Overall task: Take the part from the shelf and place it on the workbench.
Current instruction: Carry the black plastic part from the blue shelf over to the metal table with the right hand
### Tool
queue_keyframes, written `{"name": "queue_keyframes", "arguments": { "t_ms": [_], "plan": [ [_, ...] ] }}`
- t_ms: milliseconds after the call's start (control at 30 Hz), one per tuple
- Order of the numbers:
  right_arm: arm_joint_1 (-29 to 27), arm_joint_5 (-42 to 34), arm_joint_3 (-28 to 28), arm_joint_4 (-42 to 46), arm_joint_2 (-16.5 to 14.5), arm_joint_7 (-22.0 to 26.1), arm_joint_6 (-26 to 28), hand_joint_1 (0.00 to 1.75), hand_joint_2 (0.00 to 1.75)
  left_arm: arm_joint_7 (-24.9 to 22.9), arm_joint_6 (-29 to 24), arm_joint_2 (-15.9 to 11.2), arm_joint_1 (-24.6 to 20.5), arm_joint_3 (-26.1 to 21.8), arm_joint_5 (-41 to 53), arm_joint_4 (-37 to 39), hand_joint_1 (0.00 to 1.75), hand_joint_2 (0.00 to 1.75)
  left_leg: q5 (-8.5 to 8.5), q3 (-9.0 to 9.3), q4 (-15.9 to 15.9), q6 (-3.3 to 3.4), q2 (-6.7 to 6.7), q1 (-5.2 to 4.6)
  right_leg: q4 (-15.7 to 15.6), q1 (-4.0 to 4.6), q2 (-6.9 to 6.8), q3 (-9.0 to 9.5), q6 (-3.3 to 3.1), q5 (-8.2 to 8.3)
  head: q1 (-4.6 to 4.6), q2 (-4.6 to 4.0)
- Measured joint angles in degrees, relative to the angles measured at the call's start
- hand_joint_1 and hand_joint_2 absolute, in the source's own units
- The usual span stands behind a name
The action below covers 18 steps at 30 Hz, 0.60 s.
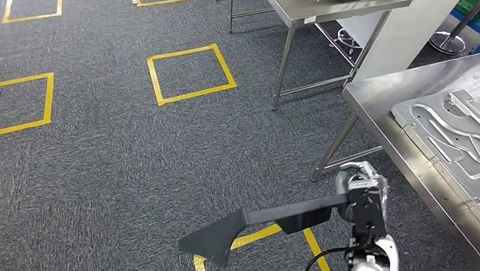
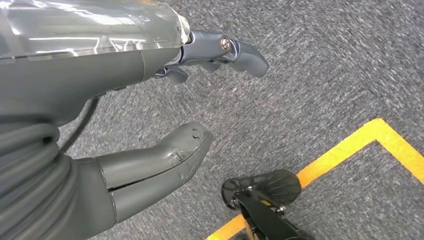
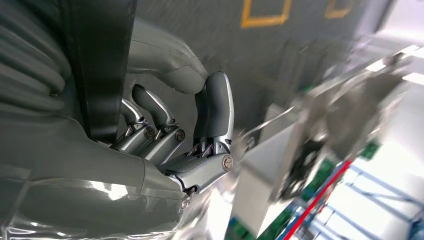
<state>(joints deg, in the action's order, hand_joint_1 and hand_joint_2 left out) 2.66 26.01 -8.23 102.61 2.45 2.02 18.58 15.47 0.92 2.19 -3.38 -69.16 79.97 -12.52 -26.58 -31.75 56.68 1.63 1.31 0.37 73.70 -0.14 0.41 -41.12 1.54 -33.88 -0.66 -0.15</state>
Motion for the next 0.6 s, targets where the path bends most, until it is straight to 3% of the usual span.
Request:
{"name": "queue_keyframes", "arguments": {
  "t_ms": [33, 67, 133, 200, 267, 333, 433, 500, 567, 600],
  "plan": [
    [0.92, 0.28, 1.48, -0.29, 1.69, -1.44, -1.07, 1.75, 1.75, 0.02, 0.06, 0.0, 0.0, 0.0, 0.07, 0.0, 0.0, 1.75, -0.04, 0.03, 0.02, 0.01, 0.47, -0.01, -0.28, -0.1, -0.17, 0.11, 0.1, 0.86, 0.0, 0.0],
    [1.83, 0.52, 3.25, -0.57, 3.54, -2.81, -2.29, 1.75, 1.75, 0.05, 0.12, 0.0, -0.02, 0.0, 0.16, 0.0, 0.0, 1.75, -0.1, 0.09, 0.06, -0.01, 0.87, -0.01, -2.81, -0.16, -0.48, 1.39, 0.13, 2.65, 0.01, 0.0],
    [3.75, 0.65, 7.41, -1.09, 7.43, -4.97, -4.98, 1.75, 1.75, 0.11, 0.22, -0.01, -0.02, 0.0, 0.33, 0.0, 0.0, 1.75, -0.34, 0.27, 0.23, -0.21, 1.51, -0.2, -11.03, 0.1, -2.55, 5.62, -0.09, 6.31, 0.08, 0.0],
    [5.34, 0.81, 11.28, -1.61, 10.67, -6.29, -7.18, 1.75, 1.75, 0.1, 0.32, -0.06, 0.06, 0.0, 0.41, 0.0, 0.0, 1.75, -0.6, 0.35, 0.43, -0.59, 2.06, -0.52, -15.7, 0.48, -3.99, 7.84, -0.61, 7.57, 0.09, 0.0],
    [6.1, 1.22, 14.71, -2.37, 13.66, -7.44, -8.94, 1.75, 1.75, -0.05, 0.38, -0.15, 0.04, 0.0, 0.45, 0.0, 0.0, 1.75, -0.79, 0.45, 0.47, -0.96, 2.8, -0.71, -16.08, 0.51, -3.27, 7.75, -1.09, 7.54, 0.02, 0.0],
    [6.33, 1.36, 18.35, -3.19, 16.52, -8.07, -10.3, 1.75, 1.75, -0.22, 0.39, -0.2, -0.03, 0.0, 0.54, 0.0, 0.0, 1.75, -1.78, 0.2, 1.48, -1.46, 2.33, -0.63, -16.28, 0.22, -2.41, 7.86, -1.62, 7.66, -0.04, 0.0],
    [6.56, 1.42, 22.04, -3.9, 18.75, -8.16, -11.14, 1.75, 1.75, -0.33, 0.37, -0.25, 0.14, 0.0, 0.61, 0.0, 0.0, 1.75, -6.37, -3.28, 9.48, -1.87, -0.08, -0.35, -16.41, -0.01, -1.14, 8.05, -2.33, 7.72, -0.26, 0.0],
    [6.18, 1.42, 23.39, -4.22, 19.3, -8.03, -11.47, 1.75, 1.75, -0.35, 0.36, -0.3, 0.25, 0.0, 0.61, 0.0, 0.0, 1.75, -8.91, -6.68, 16.29, -1.9, -0.58, -0.3, -16.36, 0.12, -0.23, 8.07, -2.44, 7.69, -0.33, 0.0],
    [5.55, 1.37, 24.79, -4.58, 19.67, -7.84, -11.68, 1.75, 1.75, -0.35, 0.34, -0.33, 0.29, 0.0, 0.61, 0.0, 0.0, 1.75, -8.38, -8.37, 18.66, -1.67, -0.77, -0.33, -16.29, 0.3, 0.95, 8.17, -2.51, 7.64, -0.36, 0.0],
    [5.32, 1.32, 25.45, -4.74, 19.8, -7.73, -11.71, 1.75, 1.75, -0.33, 0.34, -0.34, 0.29, 0.0, 0.61, 0.0, 0.0, 1.75, -6.61, -7.78, 16.72, -1.41, -0.91, -0.36, -16.27, 0.39, 1.63, 8.27, -2.55, 7.6, -0.36, 0.0]
  ]
}}
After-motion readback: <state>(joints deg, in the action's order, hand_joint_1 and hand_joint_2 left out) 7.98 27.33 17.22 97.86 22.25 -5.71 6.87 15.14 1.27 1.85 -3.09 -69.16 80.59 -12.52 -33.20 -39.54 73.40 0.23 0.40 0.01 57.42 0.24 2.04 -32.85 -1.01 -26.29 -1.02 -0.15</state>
